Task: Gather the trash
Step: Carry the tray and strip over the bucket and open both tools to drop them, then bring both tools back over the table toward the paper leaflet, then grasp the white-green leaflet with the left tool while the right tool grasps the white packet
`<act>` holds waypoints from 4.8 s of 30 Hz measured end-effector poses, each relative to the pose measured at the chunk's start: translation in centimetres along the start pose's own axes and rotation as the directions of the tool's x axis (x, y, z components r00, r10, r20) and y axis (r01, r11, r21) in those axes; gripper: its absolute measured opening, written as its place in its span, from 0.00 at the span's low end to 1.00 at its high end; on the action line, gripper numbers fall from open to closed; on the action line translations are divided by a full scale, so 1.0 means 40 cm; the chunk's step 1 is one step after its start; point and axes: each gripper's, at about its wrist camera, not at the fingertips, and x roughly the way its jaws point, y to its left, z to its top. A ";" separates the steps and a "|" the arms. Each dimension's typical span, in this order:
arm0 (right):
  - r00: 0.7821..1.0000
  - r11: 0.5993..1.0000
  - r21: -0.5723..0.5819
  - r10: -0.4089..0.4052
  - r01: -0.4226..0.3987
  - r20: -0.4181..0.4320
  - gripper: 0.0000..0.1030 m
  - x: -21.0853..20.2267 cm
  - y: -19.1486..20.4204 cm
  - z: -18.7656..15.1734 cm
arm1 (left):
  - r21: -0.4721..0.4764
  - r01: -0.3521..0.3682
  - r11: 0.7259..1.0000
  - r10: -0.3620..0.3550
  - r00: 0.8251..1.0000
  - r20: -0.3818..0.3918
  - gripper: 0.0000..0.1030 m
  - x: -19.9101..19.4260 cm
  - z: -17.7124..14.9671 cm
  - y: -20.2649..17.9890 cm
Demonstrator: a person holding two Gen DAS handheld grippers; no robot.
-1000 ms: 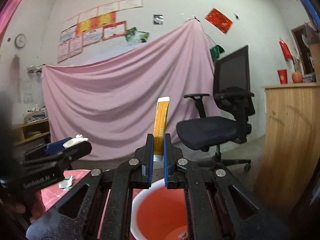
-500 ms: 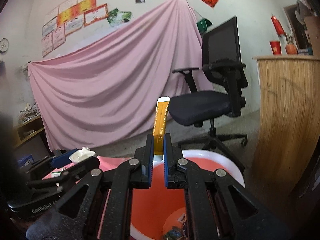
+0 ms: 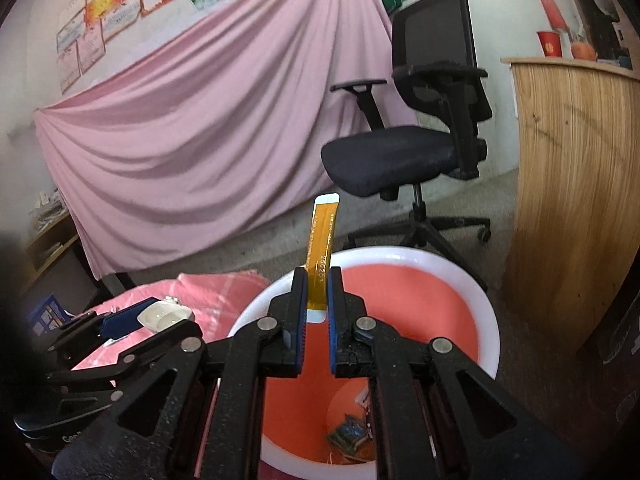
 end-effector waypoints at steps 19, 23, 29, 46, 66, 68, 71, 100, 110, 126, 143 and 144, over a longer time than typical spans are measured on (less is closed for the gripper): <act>0.999 0.999 0.024 -0.021 0.022 -0.040 0.60 0.022 -0.015 0.001 | -0.083 -0.042 0.996 0.042 0.999 0.000 0.76 -0.024 -0.017 0.068; 1.000 0.999 0.027 -0.029 0.029 -0.005 0.80 0.011 -0.009 0.011 | -0.115 -0.065 0.991 0.070 0.997 0.041 0.81 -0.058 -0.029 0.099; 0.996 0.999 0.034 -0.039 0.037 0.075 1.00 -0.021 0.003 0.026 | -0.174 -0.105 0.979 0.134 0.977 0.166 0.98 -0.135 -0.035 0.142; 0.936 0.994 -0.083 0.100 -0.077 0.337 1.00 -0.098 0.190 0.061 | -0.262 -0.250 0.932 0.332 0.878 0.345 0.98 -0.331 -0.053 0.269; 0.875 0.903 -0.336 0.375 -0.268 0.308 1.00 -0.038 0.524 -0.001 | -0.304 -0.493 0.815 0.578 0.732 0.360 0.98 -0.512 -0.217 0.491; 0.882 0.894 -0.352 0.381 -0.276 0.277 1.00 -0.020 0.543 -0.011 | -0.305 -0.500 0.810 0.584 0.736 0.344 0.98 -0.512 -0.240 0.512; 0.897 0.881 -0.374 0.386 -0.290 0.214 1.00 0.015 0.563 -0.027 | -0.295 -0.503 0.812 0.580 0.753 0.311 0.98 -0.501 -0.259 0.534; 0.883 0.916 -0.240 0.198 -0.322 -0.426 0.86 0.398 0.564 -0.110 | -0.348 -0.300 0.888 0.224 0.944 -0.242 0.65 -0.151 -0.217 0.750; 0.844 0.923 -0.185 0.210 -0.338 -0.493 0.85 0.436 0.551 -0.117 | -0.298 -0.248 0.922 0.152 0.939 -0.310 0.33 -0.086 -0.179 0.761; 0.813 0.909 -0.191 0.219 -0.371 -0.540 0.86 0.457 0.575 -0.127 | -0.384 -0.319 0.866 0.228 0.937 -0.264 0.00 -0.171 -0.214 0.745; 0.649 0.706 -0.284 0.320 -0.649 -0.690 0.55 0.458 0.676 -0.169 | -0.418 -0.328 0.847 0.228 0.935 -0.271 0.01 -0.215 -0.247 0.745; 0.645 0.684 -0.303 0.318 -0.663 -0.695 0.55 0.443 0.675 -0.172 | -0.418 -0.325 0.848 0.227 0.936 -0.269 0.06 -0.220 -0.249 0.746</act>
